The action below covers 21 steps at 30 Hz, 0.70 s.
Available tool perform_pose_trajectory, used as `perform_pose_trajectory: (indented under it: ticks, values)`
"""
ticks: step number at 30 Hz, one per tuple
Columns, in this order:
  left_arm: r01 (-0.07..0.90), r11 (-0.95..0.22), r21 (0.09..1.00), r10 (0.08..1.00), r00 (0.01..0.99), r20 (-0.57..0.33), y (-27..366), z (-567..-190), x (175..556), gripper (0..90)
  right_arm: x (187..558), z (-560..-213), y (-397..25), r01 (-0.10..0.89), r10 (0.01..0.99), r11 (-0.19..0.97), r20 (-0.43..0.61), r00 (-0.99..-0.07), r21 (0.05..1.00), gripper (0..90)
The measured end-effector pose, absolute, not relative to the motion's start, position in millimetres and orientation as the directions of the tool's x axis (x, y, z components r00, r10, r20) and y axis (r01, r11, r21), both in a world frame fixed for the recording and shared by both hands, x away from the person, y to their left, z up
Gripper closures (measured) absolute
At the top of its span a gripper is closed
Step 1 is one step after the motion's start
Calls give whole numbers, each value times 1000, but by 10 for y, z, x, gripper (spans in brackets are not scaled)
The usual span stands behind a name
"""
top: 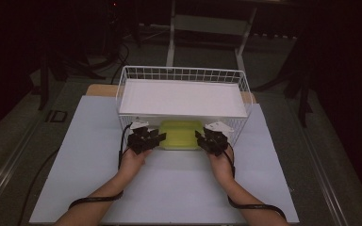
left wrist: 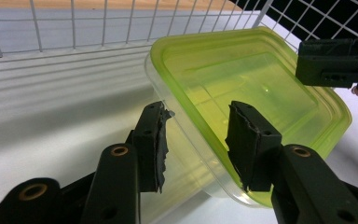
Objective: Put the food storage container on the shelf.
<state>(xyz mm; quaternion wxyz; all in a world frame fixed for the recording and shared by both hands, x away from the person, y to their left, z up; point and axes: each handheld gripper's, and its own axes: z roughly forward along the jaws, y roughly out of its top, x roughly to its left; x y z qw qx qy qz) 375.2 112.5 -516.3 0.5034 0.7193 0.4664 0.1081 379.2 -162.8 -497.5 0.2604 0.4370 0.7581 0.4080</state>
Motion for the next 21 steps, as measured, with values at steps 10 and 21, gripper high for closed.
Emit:
perform_pose_trajectory:
  ticks: [10, 21]
  values:
    - [536, -86, 840, 792, 548, -269, 1076, -5102, 3726, 493, 3752, -4939, -1630, 442, 869, 304, -56, -491, 844, 503]
    - [513, -100, 853, 778, 574, -254, 1201, -4916, 3468, 484, 3504, -4727, -1596, 416, 833, 289, -12, -554, 862, 507]
